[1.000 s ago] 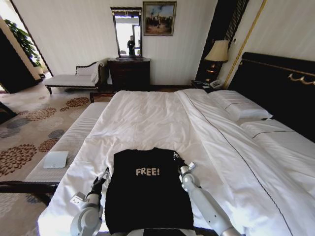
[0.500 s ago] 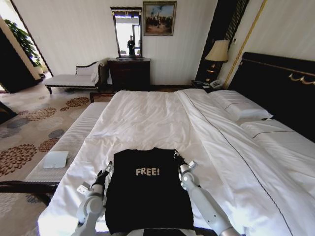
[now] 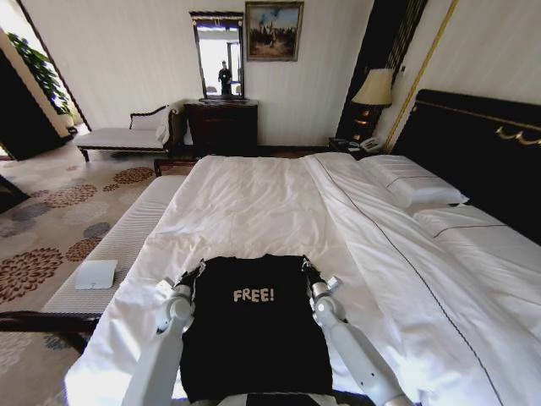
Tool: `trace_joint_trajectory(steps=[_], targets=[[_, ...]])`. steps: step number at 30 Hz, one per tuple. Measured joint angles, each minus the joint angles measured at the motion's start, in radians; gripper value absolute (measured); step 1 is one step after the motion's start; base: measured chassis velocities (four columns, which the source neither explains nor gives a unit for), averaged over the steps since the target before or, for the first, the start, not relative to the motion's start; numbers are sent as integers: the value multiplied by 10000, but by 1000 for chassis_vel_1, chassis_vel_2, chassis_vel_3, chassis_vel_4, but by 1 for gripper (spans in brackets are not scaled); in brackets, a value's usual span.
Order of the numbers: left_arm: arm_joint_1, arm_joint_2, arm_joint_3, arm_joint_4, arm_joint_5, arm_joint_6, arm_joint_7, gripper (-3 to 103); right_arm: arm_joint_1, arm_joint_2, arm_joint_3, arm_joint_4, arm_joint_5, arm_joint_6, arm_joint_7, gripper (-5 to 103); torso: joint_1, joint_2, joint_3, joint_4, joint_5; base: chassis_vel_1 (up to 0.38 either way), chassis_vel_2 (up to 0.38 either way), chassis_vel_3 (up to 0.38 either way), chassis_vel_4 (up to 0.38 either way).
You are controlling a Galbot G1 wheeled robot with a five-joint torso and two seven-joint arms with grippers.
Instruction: Fold the clothes on the bed.
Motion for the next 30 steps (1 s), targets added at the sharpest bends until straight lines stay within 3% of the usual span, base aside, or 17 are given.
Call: trace_joint_trajectory(steps=[4,8,11,12,17,23,26,27,28,30], targets=[[-279,78,80,543,-14,-149,243,103,26,78,4,-136,-175,112,27,0,-1,0,-1,1,1,0,0,0,0],[-351,42,139,768,-15,-266,358,94,62,126,48,-310,-303,234,25,0,-2,1,-1,2,1,0,0,0,0],[-359,-78,178,838,-46,-333,370,77,74,140,82,-374,-315,278,27,0,-2,1,-1,1,0,0,0,0,0],[-359,-78,178,838,-46,-333,370,77,74,140,82,-374,-315,278,27,0,-2,1,-1,1,0,0,0,0,0],[-183,-241,191,752,-168,-371,386,56,81,148,117,-373,-337,312,67,0,-2,2,-2,1,1,0,0,0,0],[-87,-305,139,742,-258,-418,399,40,103,205,125,-500,-395,405,78,0,-2,1,-2,1,1,0,0,0,0],[-71,-295,106,743,-296,-446,440,24,113,233,125,-531,-428,480,81,0,-2,2,-2,1,0,0,0,0,0],[-71,-290,101,745,-297,-448,448,24,115,233,125,-531,-428,483,82,0,-2,1,-2,1,0,0,0,0,0],[-74,-282,93,747,-299,-451,454,12,116,233,123,-522,-419,486,84,0,-2,1,-1,1,0,0,0,0,0],[-82,-281,88,747,-299,-453,455,12,116,230,123,-505,-411,486,86,0,-2,1,-2,1,0,0,0,0,0]])
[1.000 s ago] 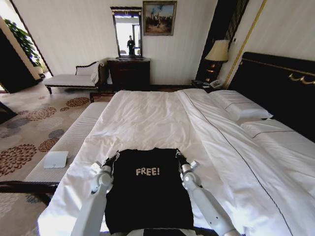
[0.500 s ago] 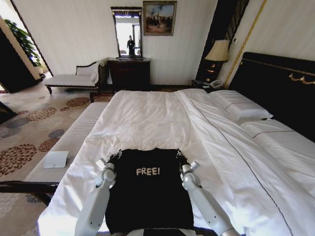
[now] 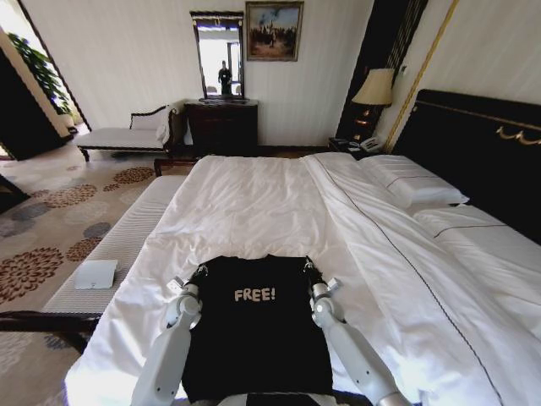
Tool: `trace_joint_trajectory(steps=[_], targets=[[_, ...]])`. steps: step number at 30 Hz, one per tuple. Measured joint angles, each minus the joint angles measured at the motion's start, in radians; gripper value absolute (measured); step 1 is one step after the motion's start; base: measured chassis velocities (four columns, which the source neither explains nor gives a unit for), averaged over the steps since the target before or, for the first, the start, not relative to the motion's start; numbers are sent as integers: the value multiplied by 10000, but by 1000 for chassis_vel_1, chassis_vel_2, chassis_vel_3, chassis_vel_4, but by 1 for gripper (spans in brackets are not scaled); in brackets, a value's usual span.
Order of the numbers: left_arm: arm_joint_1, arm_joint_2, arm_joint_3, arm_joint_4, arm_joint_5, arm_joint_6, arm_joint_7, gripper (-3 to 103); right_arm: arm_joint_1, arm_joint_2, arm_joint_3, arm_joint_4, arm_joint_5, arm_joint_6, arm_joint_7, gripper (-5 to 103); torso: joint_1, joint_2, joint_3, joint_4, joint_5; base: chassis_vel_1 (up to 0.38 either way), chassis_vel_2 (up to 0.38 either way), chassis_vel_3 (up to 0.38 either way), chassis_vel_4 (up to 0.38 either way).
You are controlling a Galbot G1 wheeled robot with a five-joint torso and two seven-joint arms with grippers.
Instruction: Fold the clothes on the bed.
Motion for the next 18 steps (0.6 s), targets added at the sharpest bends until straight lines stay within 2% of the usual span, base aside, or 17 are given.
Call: trace_joint_trajectory(steps=[3,10,13,18], targets=[[-46,-33,-13,-72,-5,-4,-24,1,-36,-35,13,154,16,0,2,0,0,0,0,0,0,0,0,0,0],[-69,78,-52,-830,-320,90,-191,0,-349,-379,153,1161,9,47,-36,0,0,0,1,-1,-2,0,0,0,0],[-283,402,-80,-1328,-714,212,-262,0,-390,-632,270,1556,45,246,-268,0,-1,0,0,-1,-1,0,0,0,0],[-947,986,-33,-1666,-1375,380,-391,0,-141,-1004,378,2267,723,322,-700,0,1,0,1,-3,-2,0,0,0,0]])
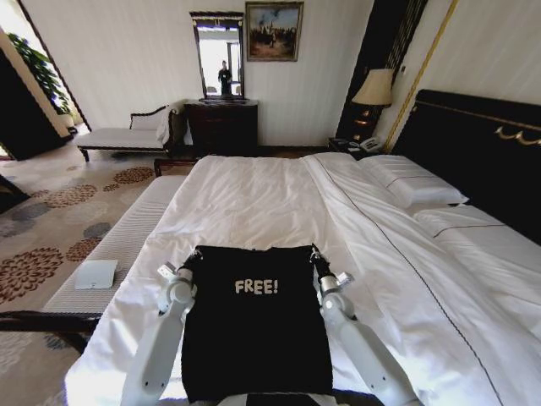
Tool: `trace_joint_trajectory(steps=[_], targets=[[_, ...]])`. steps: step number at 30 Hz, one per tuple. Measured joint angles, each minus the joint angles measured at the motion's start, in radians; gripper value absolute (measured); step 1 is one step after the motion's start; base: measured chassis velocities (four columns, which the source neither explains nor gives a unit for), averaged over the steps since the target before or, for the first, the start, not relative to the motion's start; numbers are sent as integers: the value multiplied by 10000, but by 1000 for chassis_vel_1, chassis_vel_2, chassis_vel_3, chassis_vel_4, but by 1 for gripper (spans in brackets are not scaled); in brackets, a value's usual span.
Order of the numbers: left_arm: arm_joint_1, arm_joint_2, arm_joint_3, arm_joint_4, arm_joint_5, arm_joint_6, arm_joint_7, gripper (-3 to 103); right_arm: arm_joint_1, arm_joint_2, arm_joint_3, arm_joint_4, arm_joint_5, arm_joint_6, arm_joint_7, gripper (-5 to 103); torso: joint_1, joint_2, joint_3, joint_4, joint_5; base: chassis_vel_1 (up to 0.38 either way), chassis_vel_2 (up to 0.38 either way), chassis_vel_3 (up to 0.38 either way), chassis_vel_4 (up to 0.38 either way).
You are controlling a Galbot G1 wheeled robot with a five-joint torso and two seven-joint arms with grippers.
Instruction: Fold the clothes on the bed.
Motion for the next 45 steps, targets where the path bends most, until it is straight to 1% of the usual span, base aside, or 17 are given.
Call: trace_joint_trajectory(steps=[2,5,8,13,17,21,25,27,31,33,35,37,38,40,42,44,45], targets=[[-453,406,142,-4,-251,30,-43,0,292,-321,-40,358,405,-2,-341,0,0,0,0,2,0,0,0,0,0],[-830,721,311,71,-396,33,-50,0,511,-598,-121,517,655,-2,-463,0,0,0,0,3,0,0,0,0,0],[-1574,1098,664,284,-679,60,-5,0,972,-1166,-358,500,1011,-38,-474,0,0,0,0,2,0,0,0,0,0],[-2577,1261,1111,844,-884,61,205,0,1850,-1740,-741,-47,1315,-55,-464,0,0,-1,1,0,3,0,0,0,0],[-3085,1241,1383,1339,-894,50,289,0,2473,-1869,-999,-544,1438,-55,-438,0,2,0,1,0,4,0,0,0,0],[-3015,1192,1538,1426,-856,24,305,0,2579,-1817,-1098,-697,1430,-46,-276,0,3,-1,1,1,3,0,0,0,0],[-2290,1165,1522,985,-808,15,354,0,1894,-1756,-1100,-314,1364,-110,203,0,3,-1,0,4,1,0,0,0,0],[-1540,1237,1367,532,-808,15,478,0,1050,-1827,-1076,256,1361,-472,827,0,0,0,-1,1,5,0,0,0,0],[-544,1412,951,-57,-927,15,587,0,-8,-2029,-870,1090,1135,-812,1442,0,-3,0,-3,2,0,0,0,0,0],[-273,1453,794,-276,-1078,15,587,0,-296,-2077,-785,1320,1064,-837,1539,0,-3,0,-3,3,0,0,0,0,0],[505,1563,420,-926,-1283,33,619,0,-1215,-2167,-483,2059,813,-850,1697,0,-3,0,-3,1,1,0,0,0,0],[918,1593,240,-1341,-1274,98,646,0,-1575,-2185,-345,2380,673,-849,1754,0,-2,0,-3,3,0,0,0,0,0],[1440,1602,59,-1830,-1194,183,646,0,-2076,-2198,-193,2829,480,-843,1890,0,-3,1,-4,1,3,0,0,0,0],[1678,1595,-8,-2036,-1147,208,638,0,-2275,-2199,-136,3010,412,-840,1963,0,-3,0,-3,2,3,0,0,0,0],[2751,1466,-218,-2874,-929,283,609,0,-3081,-2200,149,3666,169,-809,2233,0,-4,1,-5,2,2,0,0,0,0],[3153,1395,-281,-3159,-841,299,608,0,-3353,-2199,271,3871,99,-805,2285,0,-4,2,-5,4,0,0,0,0,0],[3712,1292,-380,-3543,-726,328,598,0,-3821,-2196,486,4209,-5,-812,2352,0,-4,1,-4,2,0,0,0,0,0]])
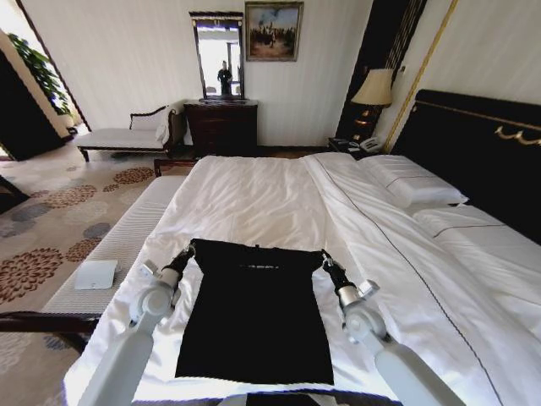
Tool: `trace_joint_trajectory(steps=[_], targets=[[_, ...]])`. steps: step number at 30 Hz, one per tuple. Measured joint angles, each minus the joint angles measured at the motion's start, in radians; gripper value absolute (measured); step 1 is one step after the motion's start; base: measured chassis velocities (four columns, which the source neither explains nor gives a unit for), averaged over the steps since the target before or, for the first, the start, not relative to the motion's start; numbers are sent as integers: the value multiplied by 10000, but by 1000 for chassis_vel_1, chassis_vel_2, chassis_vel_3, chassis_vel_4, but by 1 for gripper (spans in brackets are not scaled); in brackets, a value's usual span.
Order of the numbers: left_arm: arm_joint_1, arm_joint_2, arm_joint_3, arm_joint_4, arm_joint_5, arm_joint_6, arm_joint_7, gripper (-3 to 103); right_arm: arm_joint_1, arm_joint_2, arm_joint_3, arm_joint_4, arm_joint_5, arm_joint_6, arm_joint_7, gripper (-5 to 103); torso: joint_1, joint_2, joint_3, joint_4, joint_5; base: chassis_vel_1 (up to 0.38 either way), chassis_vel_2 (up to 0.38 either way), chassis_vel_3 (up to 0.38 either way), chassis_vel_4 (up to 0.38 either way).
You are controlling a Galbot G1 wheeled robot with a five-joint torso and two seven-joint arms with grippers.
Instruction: Fold the clothes on the bed.
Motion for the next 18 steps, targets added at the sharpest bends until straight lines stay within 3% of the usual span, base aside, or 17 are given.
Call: trace_joint_trajectory(steps=[4,7,9,14,18], targets=[[1678,-268,-395,-1048,908,290,54,0,-1499,-31,499,1003,-301,-190,230,0,-1,1,0,0,3,0,0,0,0],[2078,-307,-479,-1191,1132,385,89,0,-1871,-5,552,1080,-490,-190,249,0,0,1,1,-1,1,0,0,0,0],[3128,-531,-609,-1089,2020,407,209,0,-2917,360,492,1002,-1104,-104,577,0,2,0,2,2,1,0,0,0,0],[3653,-655,-630,-1018,2638,713,108,0,-3831,626,308,995,-1637,-60,1330,0,3,1,3,0,1,0,0,0,0],[3819,-541,-652,-1062,2792,925,66,0,-4131,593,198,937,-1920,-30,1439,0,2,1,2,-2,1,0,0,0,0]])
